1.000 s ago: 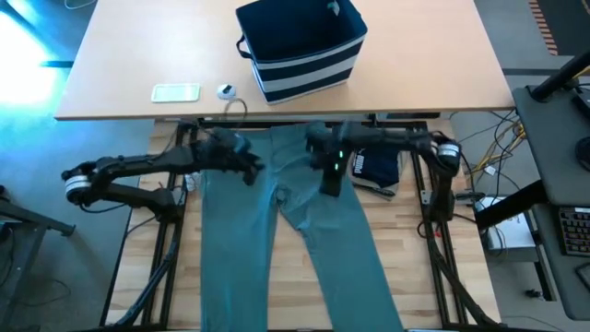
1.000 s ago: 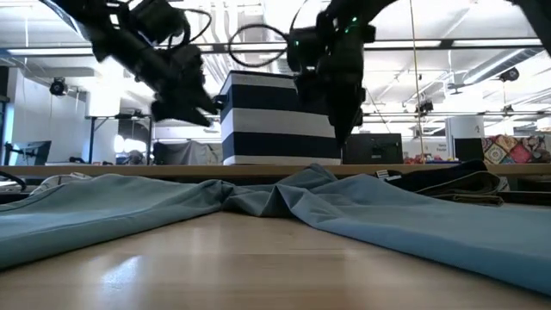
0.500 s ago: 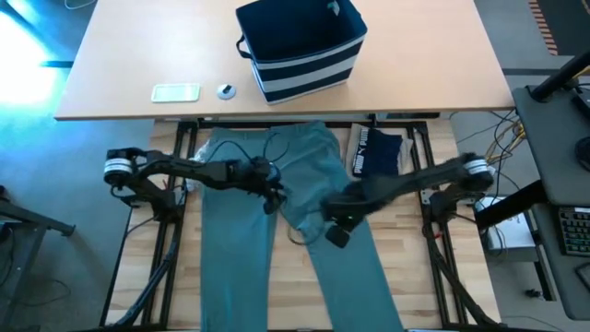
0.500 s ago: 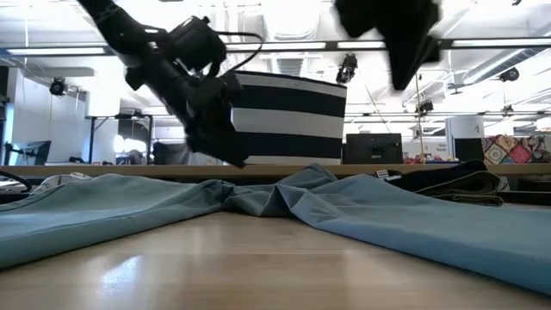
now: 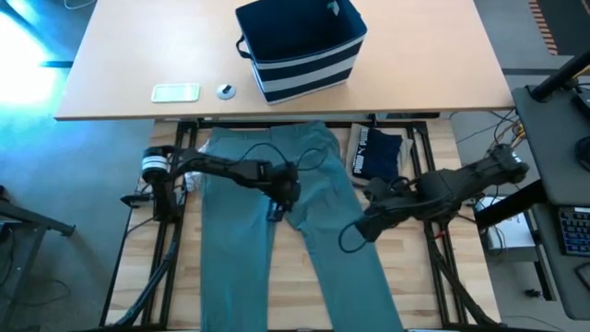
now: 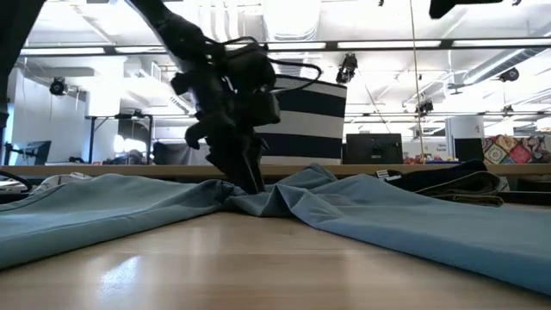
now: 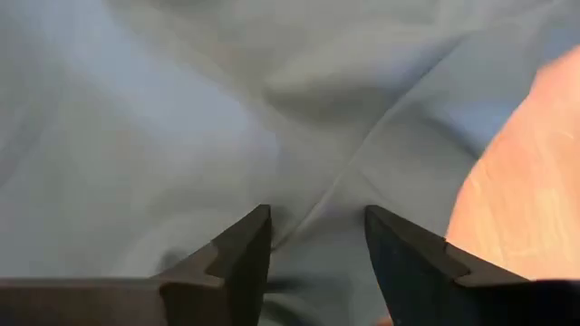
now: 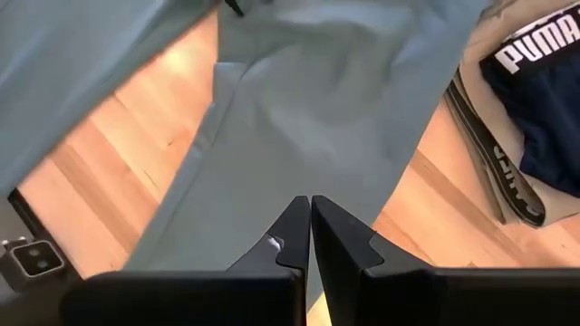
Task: Fold Laundry from Bin
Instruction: Fold the blue pants
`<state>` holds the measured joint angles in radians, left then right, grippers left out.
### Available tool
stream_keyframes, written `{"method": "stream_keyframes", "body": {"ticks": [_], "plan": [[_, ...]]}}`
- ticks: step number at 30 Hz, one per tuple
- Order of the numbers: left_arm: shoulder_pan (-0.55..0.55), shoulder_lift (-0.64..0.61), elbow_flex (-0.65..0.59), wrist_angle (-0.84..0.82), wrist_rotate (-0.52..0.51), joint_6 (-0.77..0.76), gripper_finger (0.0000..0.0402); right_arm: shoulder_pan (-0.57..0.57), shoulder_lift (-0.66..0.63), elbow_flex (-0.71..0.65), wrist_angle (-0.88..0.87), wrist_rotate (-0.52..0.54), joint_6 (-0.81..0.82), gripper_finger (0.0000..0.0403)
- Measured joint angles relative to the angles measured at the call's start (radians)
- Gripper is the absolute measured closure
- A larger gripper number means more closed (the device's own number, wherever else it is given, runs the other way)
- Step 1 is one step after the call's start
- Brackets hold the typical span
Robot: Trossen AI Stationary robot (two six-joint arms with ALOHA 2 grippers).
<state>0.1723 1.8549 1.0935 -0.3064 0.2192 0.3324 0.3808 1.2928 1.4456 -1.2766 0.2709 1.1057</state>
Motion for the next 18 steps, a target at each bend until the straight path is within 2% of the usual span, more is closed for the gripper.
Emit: {"method": "stream_keyframes", "body": {"ticks": [6,13,15,18], "plan": [[-0.001,0.024,0.062,-0.037,-0.008,-0.054,0.0285,0.028,0.000,-0.004,-0.005,0.021,-0.006,0.0390],[-0.003,0.024,0.054,-0.049,0.008,-0.081,0.0392,0.027,0.009,-0.069,-0.001,0.020,-0.024,0.0390],[-0.006,0.022,0.053,-0.070,0.004,-0.082,0.0384,0.027,0.009,-0.090,0.000,0.018,-0.024,0.0390],[-0.007,0.004,0.067,-0.123,0.001,-0.062,0.0343,0.027,0.010,-0.119,0.002,0.017,-0.018,0.0390]]}}
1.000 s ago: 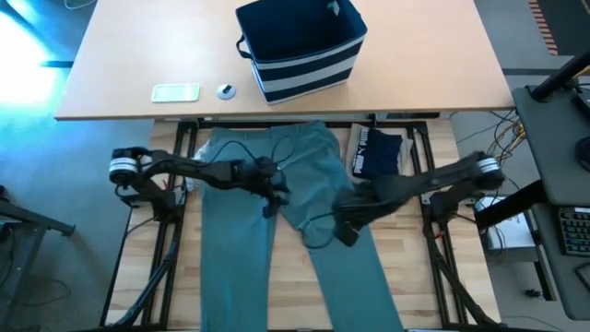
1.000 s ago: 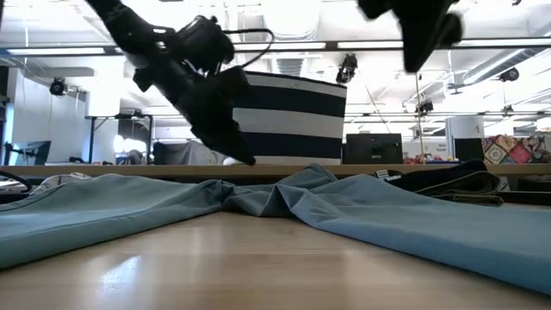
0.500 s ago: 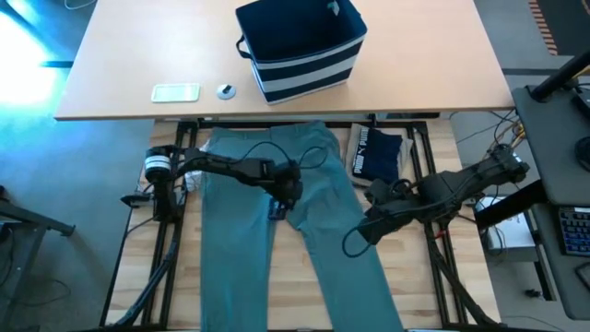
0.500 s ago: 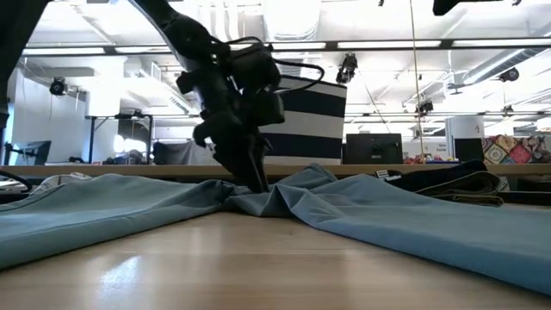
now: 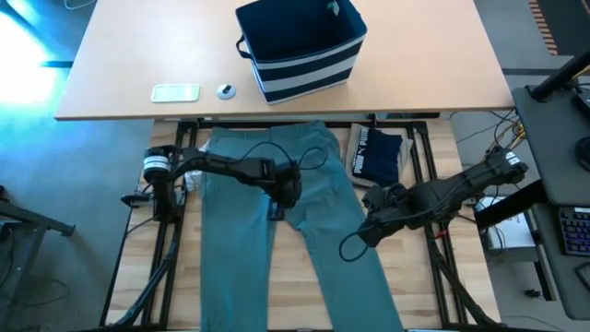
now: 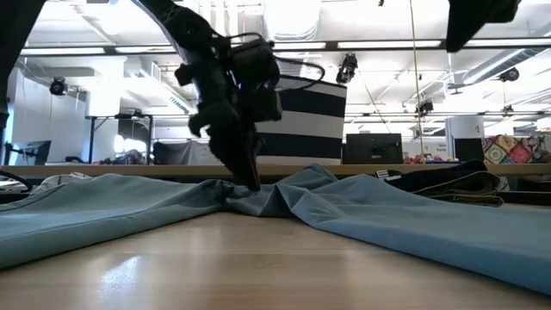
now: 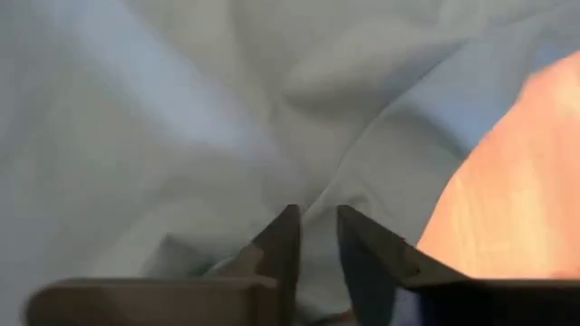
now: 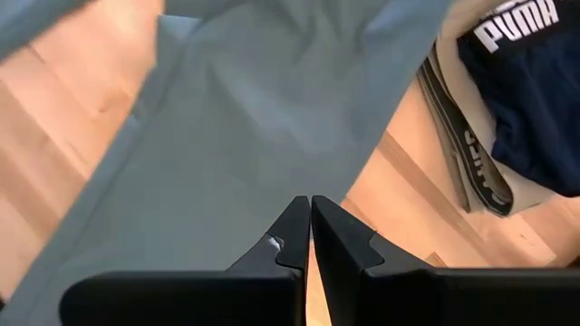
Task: Fold Laundry from Bin
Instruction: Fold the blue pants
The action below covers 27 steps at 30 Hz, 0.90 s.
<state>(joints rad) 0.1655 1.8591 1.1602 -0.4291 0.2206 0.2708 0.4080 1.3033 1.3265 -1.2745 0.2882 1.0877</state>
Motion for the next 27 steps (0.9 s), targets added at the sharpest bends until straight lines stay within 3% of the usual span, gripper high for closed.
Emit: {"method": "stream_keyframes", "body": {"ticks": [9,13,18,25,27], "plan": [[-0.002,0.015,0.036,-0.005,-0.027,0.212,0.0178,0.000,0.003,-0.027,0.004,0.000,0.014,0.0390],[-0.012,0.051,0.036,-0.008,-0.029,0.264,0.0155,0.000,0.002,-0.027,0.008,0.000,0.035,0.0390],[-0.026,0.078,0.065,-0.007,-0.068,0.252,0.0209,0.000,0.002,-0.027,0.010,0.000,0.039,0.0390],[-0.027,0.084,0.078,-0.016,-0.082,0.228,0.0370,0.000,0.002,-0.027,0.010,0.000,0.038,0.0390],[-0.027,0.084,0.091,-0.057,-0.081,0.197,0.0392,0.000,0.002,-0.027,0.010,0.000,0.038,0.0390]]}}
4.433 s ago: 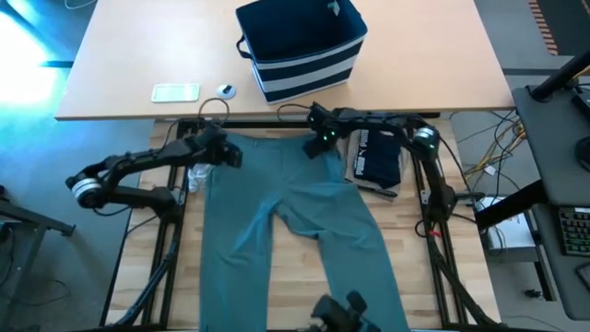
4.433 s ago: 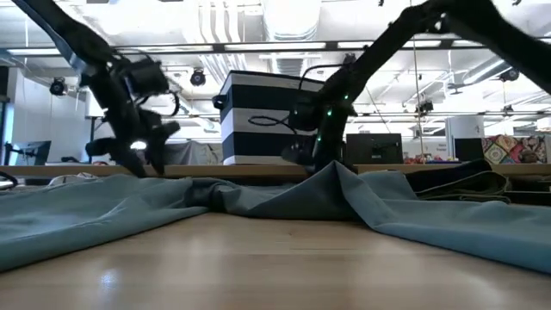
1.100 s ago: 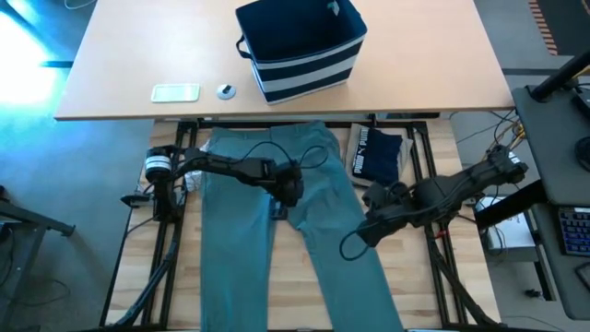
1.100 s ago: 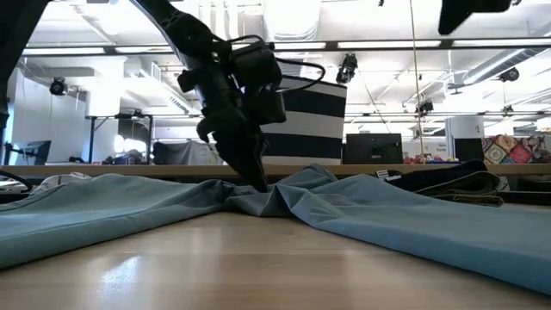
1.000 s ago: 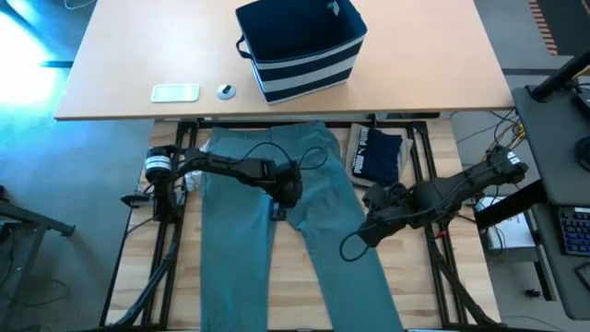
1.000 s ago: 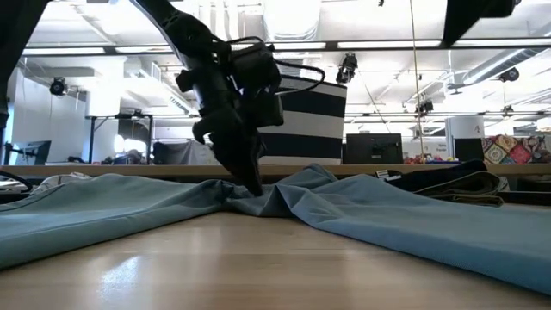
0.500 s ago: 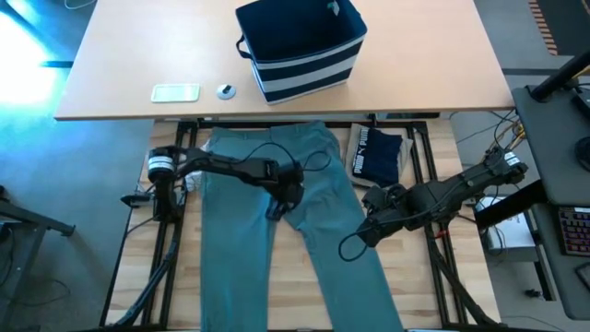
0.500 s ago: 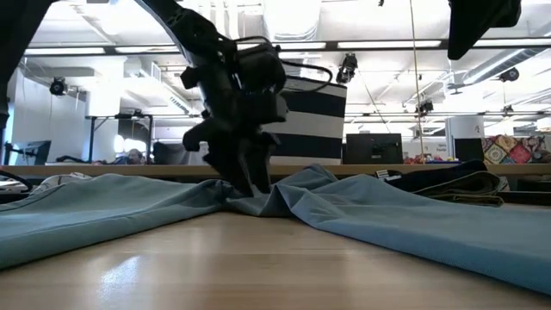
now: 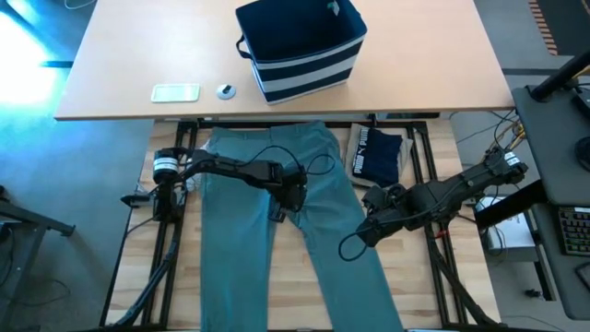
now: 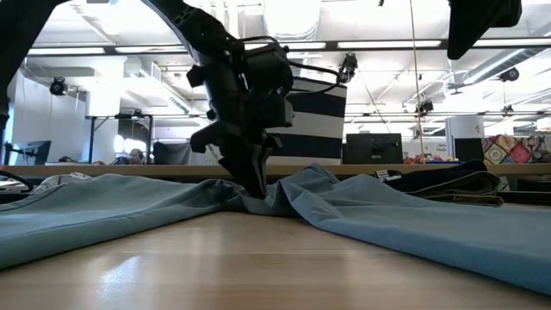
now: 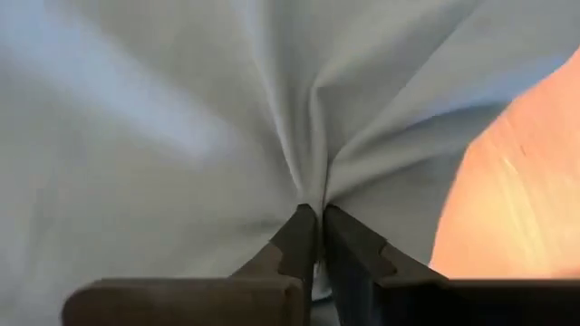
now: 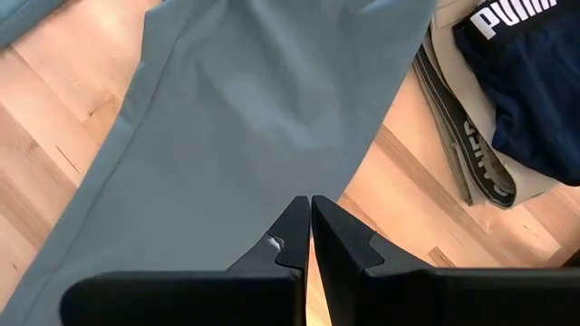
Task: Fold Laundry from Bin
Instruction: Fold the blue pants
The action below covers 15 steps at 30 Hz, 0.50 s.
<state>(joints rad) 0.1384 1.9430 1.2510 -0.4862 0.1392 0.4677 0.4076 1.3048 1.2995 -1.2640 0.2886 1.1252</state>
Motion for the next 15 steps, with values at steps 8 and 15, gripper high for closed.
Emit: {"method": "stream_keyframes", "body": {"ticks": [8,15], "plan": [[-0.026,-0.069,0.228,-0.386,0.045,-0.017,0.0400,0.000,0.000,0.000,0.003,0.000,-0.013,0.0390],[-0.047,-0.120,0.245,-0.562,0.107,-0.015,0.0401,-0.001,0.006,-0.027,0.068,0.012,-0.065,0.0390]]}}
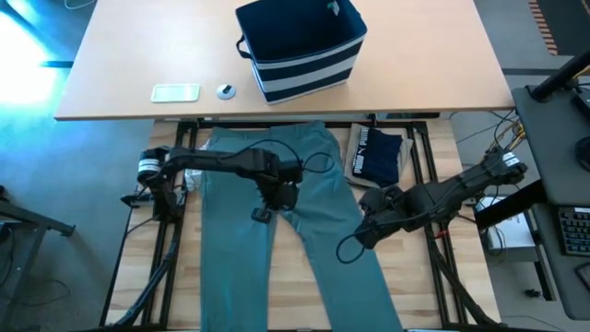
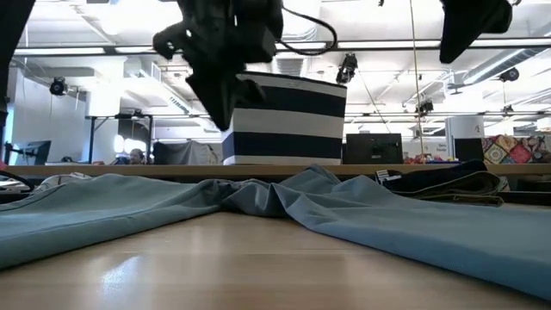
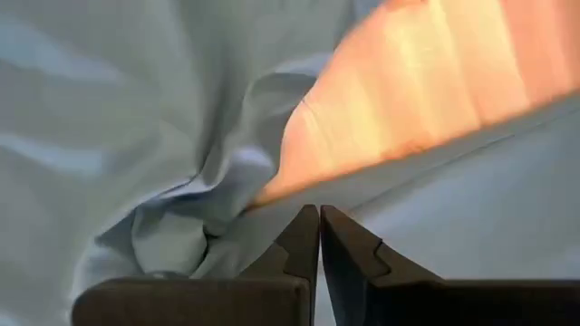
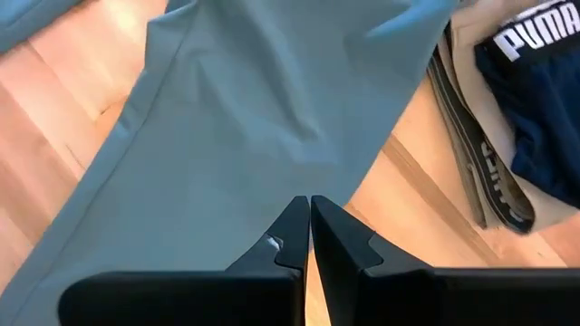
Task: Fold Laundry from Bin
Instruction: Fold the blue pants
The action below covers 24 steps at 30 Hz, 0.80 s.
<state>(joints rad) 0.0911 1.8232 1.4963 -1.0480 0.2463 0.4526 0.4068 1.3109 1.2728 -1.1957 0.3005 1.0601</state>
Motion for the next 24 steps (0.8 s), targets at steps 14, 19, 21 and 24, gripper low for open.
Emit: {"method": "stream_keyframes", "body": {"ticks": [14,19,21,24], "plan": [[-0.009,0.055,-0.204,0.509,-0.169,-0.072,0.0354,-0.006,-0.006,-0.200,0.168,-0.027,0.084,0.0390],[-0.011,0.083,-0.243,0.342,-0.154,-0.108,0.0358,-0.006,-0.006,-0.260,0.328,-0.046,0.063,0.0390],[-0.015,0.074,-0.260,0.270,-0.112,-0.130,0.0373,-0.007,-0.005,-0.282,0.378,-0.046,0.054,0.0390],[-0.019,0.050,-0.296,0.200,-0.057,-0.152,0.0397,-0.020,-0.001,-0.306,0.429,-0.046,0.030,0.0390]]}}
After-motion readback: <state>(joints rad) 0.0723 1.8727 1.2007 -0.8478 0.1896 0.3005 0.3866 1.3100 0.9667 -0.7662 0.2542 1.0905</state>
